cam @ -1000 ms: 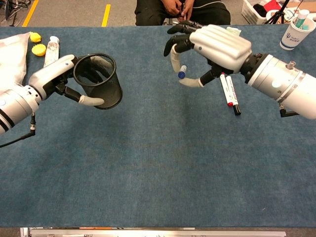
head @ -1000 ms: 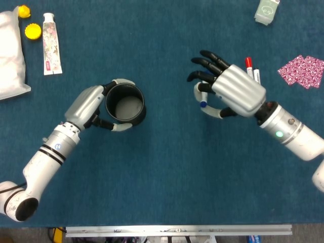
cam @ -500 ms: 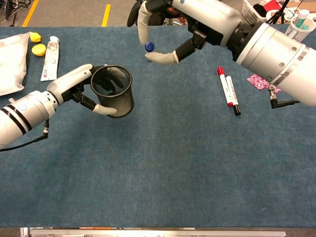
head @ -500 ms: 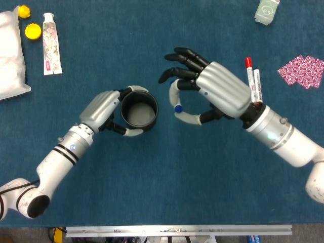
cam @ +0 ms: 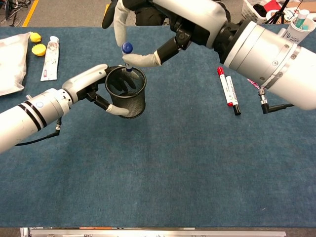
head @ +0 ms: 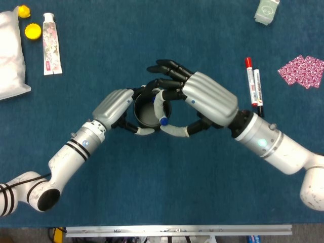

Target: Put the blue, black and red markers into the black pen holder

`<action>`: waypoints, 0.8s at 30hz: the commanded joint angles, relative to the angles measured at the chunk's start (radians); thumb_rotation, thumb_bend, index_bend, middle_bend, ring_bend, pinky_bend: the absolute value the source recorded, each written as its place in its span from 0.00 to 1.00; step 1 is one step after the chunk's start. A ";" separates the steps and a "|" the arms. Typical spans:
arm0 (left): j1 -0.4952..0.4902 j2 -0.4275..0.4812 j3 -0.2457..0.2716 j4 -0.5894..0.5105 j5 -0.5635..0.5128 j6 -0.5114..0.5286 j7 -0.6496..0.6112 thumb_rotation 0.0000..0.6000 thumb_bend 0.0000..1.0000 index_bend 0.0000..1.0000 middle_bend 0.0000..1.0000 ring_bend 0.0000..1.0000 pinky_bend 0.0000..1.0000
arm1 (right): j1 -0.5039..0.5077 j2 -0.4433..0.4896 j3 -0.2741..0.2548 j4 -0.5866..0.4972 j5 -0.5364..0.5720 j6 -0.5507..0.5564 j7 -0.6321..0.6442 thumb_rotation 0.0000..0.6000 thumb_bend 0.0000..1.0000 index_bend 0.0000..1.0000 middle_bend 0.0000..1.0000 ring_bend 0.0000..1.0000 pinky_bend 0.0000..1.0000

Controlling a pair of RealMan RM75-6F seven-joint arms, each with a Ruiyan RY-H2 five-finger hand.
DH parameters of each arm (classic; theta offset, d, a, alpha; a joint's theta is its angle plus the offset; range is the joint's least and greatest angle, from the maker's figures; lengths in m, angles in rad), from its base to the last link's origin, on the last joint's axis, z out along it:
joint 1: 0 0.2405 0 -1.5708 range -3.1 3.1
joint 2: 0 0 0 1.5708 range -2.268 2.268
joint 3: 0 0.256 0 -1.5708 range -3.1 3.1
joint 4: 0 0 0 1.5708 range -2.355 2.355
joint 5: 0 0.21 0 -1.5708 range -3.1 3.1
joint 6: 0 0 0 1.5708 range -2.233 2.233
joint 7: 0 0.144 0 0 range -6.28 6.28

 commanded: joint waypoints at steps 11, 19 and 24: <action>-0.021 0.011 -0.025 -0.021 -0.013 -0.002 0.006 0.98 0.14 0.22 0.41 0.33 0.28 | 0.025 -0.097 -0.030 0.124 0.001 -0.043 -0.002 1.00 0.26 0.44 0.22 0.07 0.00; -0.011 0.031 -0.018 -0.023 -0.015 0.006 -0.005 0.98 0.14 0.22 0.41 0.33 0.28 | 0.010 -0.093 -0.015 0.171 -0.003 0.003 -0.047 1.00 0.14 0.29 0.19 0.05 0.00; -0.003 0.052 -0.010 -0.032 -0.004 0.017 -0.009 0.98 0.14 0.22 0.41 0.33 0.28 | -0.018 -0.030 -0.017 0.207 -0.064 0.070 -0.088 1.00 0.14 0.30 0.19 0.05 0.00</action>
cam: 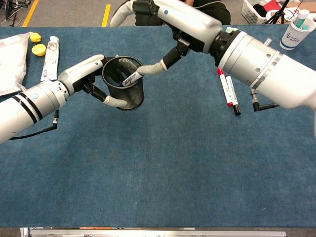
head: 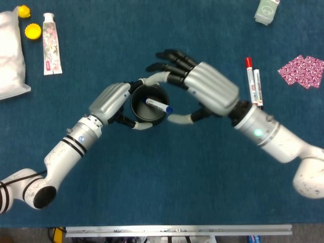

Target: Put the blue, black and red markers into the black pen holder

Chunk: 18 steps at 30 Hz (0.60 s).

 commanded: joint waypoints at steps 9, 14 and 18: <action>0.019 0.060 0.013 -0.044 0.029 0.031 -0.009 0.98 0.14 0.22 0.41 0.33 0.28 | -0.089 0.228 -0.099 0.106 -0.173 0.095 -0.037 1.00 0.17 0.44 0.26 0.06 0.03; 0.024 0.081 0.023 -0.061 0.039 0.031 -0.013 0.98 0.14 0.22 0.41 0.33 0.28 | -0.113 0.289 -0.177 0.185 -0.220 0.059 -0.070 1.00 0.17 0.45 0.27 0.06 0.05; 0.026 0.088 0.029 -0.068 0.045 0.033 -0.017 0.98 0.14 0.22 0.41 0.33 0.28 | -0.127 0.285 -0.229 0.283 -0.262 0.040 -0.119 1.00 0.13 0.45 0.27 0.06 0.05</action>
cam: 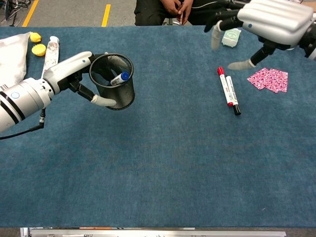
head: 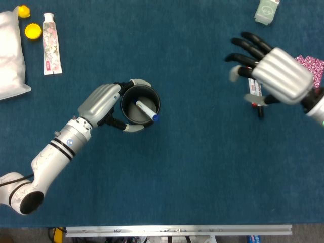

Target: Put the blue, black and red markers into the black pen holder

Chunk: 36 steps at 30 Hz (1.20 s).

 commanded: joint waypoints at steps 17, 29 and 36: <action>0.017 0.007 0.019 -0.013 0.013 0.021 -0.011 0.98 0.14 0.22 0.41 0.33 0.28 | -0.069 -0.204 -0.105 0.383 -0.081 0.020 -0.116 1.00 0.00 0.45 0.25 0.06 0.05; 0.022 0.010 0.027 -0.013 0.019 0.025 -0.020 0.98 0.14 0.22 0.41 0.33 0.28 | -0.068 -0.233 -0.195 0.517 -0.185 0.086 -0.066 1.00 0.03 0.45 0.25 0.06 0.05; 0.018 -0.001 0.028 -0.010 0.022 0.021 -0.020 0.98 0.14 0.22 0.41 0.33 0.28 | -0.075 -0.296 -0.227 0.632 -0.224 0.119 -0.065 1.00 0.15 0.46 0.25 0.06 0.05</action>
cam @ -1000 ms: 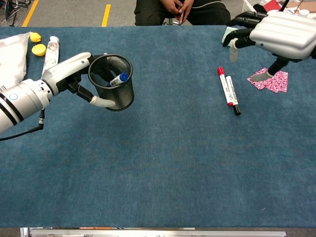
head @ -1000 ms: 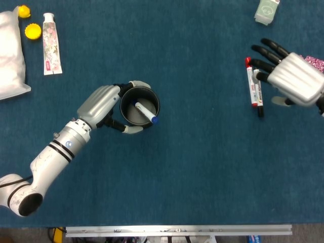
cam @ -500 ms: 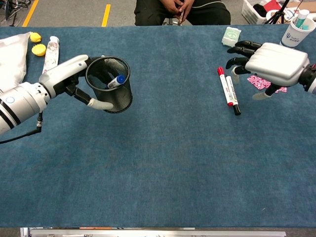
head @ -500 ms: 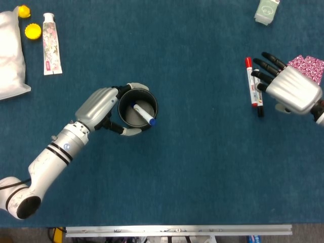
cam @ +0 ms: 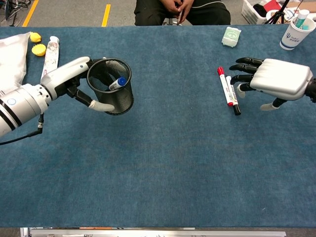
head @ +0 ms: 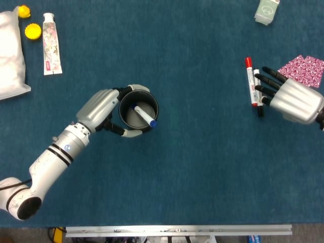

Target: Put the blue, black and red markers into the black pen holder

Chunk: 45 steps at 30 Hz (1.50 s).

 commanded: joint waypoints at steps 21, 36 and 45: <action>0.004 0.000 0.000 0.015 -0.001 0.003 -0.019 0.95 0.14 0.21 0.41 0.33 0.28 | -0.001 -0.226 -0.049 0.326 -0.039 0.081 0.035 1.00 0.25 0.47 0.22 0.05 0.00; 0.000 0.000 0.002 0.019 0.004 -0.002 -0.028 0.95 0.14 0.21 0.41 0.33 0.28 | -0.014 -0.275 -0.066 0.423 -0.020 0.104 0.058 1.00 0.26 0.49 0.21 0.05 0.00; 0.002 0.015 0.003 0.009 0.003 -0.004 -0.042 0.95 0.14 0.21 0.41 0.33 0.28 | -0.015 -0.304 -0.072 0.463 -0.009 0.102 0.070 1.00 0.26 0.51 0.21 0.05 0.00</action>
